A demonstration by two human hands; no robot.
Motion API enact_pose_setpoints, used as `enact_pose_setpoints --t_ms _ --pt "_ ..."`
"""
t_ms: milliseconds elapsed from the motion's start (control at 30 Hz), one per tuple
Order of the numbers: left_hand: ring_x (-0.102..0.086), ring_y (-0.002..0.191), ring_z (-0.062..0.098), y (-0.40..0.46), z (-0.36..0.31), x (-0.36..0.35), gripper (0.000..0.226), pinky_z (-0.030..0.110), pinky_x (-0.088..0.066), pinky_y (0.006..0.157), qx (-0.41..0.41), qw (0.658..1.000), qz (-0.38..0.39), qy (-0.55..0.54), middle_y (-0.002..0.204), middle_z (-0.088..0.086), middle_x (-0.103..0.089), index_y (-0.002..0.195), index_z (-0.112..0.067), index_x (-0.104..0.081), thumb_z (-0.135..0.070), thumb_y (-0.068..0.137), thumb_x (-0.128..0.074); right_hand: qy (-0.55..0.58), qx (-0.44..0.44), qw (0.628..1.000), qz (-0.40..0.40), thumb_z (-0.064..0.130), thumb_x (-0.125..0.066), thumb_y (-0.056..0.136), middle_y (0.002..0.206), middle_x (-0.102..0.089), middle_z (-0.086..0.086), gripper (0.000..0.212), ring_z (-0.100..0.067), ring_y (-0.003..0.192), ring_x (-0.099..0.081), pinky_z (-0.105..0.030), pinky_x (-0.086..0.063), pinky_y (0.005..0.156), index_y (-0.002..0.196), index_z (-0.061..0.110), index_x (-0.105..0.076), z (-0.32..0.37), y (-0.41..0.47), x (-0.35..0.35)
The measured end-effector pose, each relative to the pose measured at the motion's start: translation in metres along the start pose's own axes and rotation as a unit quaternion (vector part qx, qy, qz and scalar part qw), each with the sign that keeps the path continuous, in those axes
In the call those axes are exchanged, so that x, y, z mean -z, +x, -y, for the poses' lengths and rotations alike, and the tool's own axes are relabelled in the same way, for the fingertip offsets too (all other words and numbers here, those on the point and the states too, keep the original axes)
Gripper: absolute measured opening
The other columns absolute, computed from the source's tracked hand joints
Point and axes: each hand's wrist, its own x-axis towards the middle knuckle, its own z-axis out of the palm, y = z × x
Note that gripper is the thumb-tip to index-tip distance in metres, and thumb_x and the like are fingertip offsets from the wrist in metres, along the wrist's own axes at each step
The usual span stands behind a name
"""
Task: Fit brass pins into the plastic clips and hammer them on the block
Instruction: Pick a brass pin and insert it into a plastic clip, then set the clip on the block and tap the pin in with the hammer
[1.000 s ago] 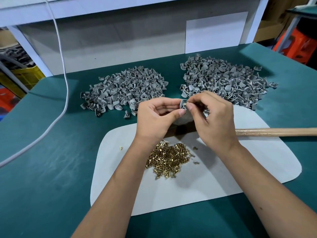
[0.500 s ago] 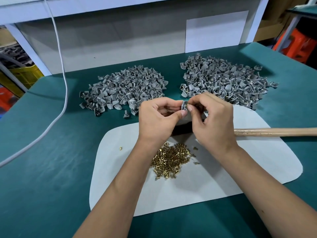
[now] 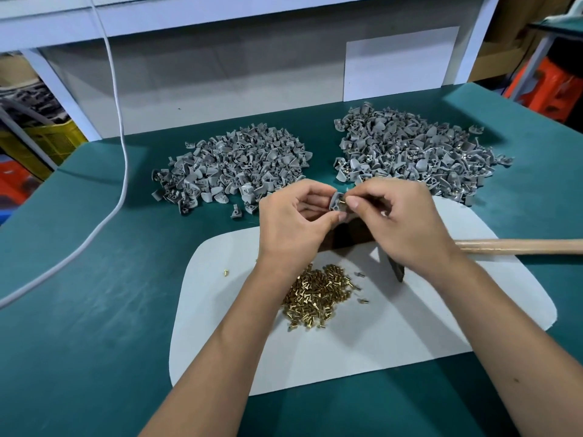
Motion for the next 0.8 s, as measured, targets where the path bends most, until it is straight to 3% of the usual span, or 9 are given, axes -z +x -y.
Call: enact_pose_setpoints --t_ms 67,133,233,300,400,567,700,800 --pt "-0.074 0.080 0.009 0.002 0.003 0.002 0.041 0.023 -0.061 0.078 0.000 1.000 -0.010 0.026 0.084 -0.002 -0.076 0.101 -0.023 -0.073 -0.002 0.071 -0.091 -0.027 -0.004 0.998 0.058 0.022 -0.071 0.094 0.083 -0.073 0.016 0.008 0.002 0.080 -0.066 -0.011 -0.047 0.071 0.094 0.021 -0.079 -0.002 0.006 0.020" --pt "-0.073 0.083 0.004 0.005 0.005 0.006 0.036 0.023 -0.061 0.081 -0.012 0.998 -0.014 0.065 0.087 -0.008 -0.075 0.101 -0.024 -0.072 -0.005 0.075 -0.089 -0.089 -0.035 0.985 0.146 0.031 -0.074 0.090 0.074 -0.072 0.017 0.007 0.003 0.073 -0.066 -0.014 -0.049 0.066 0.085 0.028 -0.078 -0.007 0.012 0.046" --pt "-0.069 0.093 0.004 0.011 0.010 0.015 0.015 0.032 -0.058 0.091 -0.026 0.987 0.012 0.158 0.093 -0.012 -0.075 0.094 -0.023 -0.079 -0.015 0.082 -0.085 -0.195 -0.097 0.928 0.303 0.030 -0.086 0.077 0.073 -0.072 0.018 0.013 0.002 0.071 -0.066 -0.021 -0.054 0.069 0.081 0.033 -0.075 -0.017 0.013 0.073" --pt "-0.064 0.105 0.010 0.013 0.013 0.019 0.007 0.036 -0.050 0.100 -0.033 0.977 0.026 0.209 0.098 -0.013 -0.075 0.089 -0.023 -0.082 -0.020 0.084 -0.084 -0.240 -0.130 0.896 0.351 0.029 -0.091 0.072 0.078 -0.071 0.015 0.025 0.000 0.074 -0.064 -0.027 -0.053 0.072 0.087 0.031 -0.071 -0.024 0.008 0.074" --pt "-0.061 0.113 0.013 0.015 0.017 0.020 0.006 0.037 -0.044 0.107 -0.003 0.981 0.026 0.192 0.104 -0.011 -0.075 0.087 -0.023 -0.082 -0.019 0.083 -0.084 -0.253 -0.122 0.904 0.323 0.024 -0.088 0.075 0.080 -0.068 0.012 0.025 -0.005 0.077 -0.063 -0.031 -0.053 0.074 0.087 0.027 -0.067 -0.029 0.003 0.064" --pt "-0.068 0.107 0.006 0.015 0.020 0.020 0.010 0.036 -0.051 0.104 0.062 0.992 0.023 0.103 0.107 -0.005 -0.076 0.088 -0.016 -0.081 -0.012 0.080 -0.086 -0.281 -0.121 0.891 0.335 0.019 -0.075 0.089 0.082 -0.065 0.013 0.017 -0.006 0.079 -0.060 -0.032 -0.051 0.074 0.085 0.028 -0.061 -0.034 0.004 0.063" --pt "-0.068 0.107 0.004 0.017 0.022 0.022 0.008 0.035 -0.051 0.104 0.083 0.992 0.029 0.088 0.108 -0.005 -0.076 0.080 -0.016 -0.079 -0.013 0.080 -0.086 -0.198 -0.112 0.937 0.266 0.020 -0.064 0.098 0.081 -0.068 0.010 0.016 -0.011 0.077 -0.063 -0.031 -0.048 0.067 0.087 0.031 -0.059 -0.024 0.014 0.075" --pt "-0.069 0.107 0.005 0.017 0.024 0.022 0.007 0.036 -0.051 0.104 0.078 0.992 0.031 0.090 0.108 -0.004 -0.076 0.080 -0.015 -0.079 -0.011 0.080 -0.085 -0.141 -0.075 0.973 0.168 0.022 -0.054 0.102 0.068 -0.063 0.000 0.022 -0.020 0.064 -0.058 -0.043 -0.048 0.062 0.081 0.023 -0.056 -0.012 0.023 0.074"
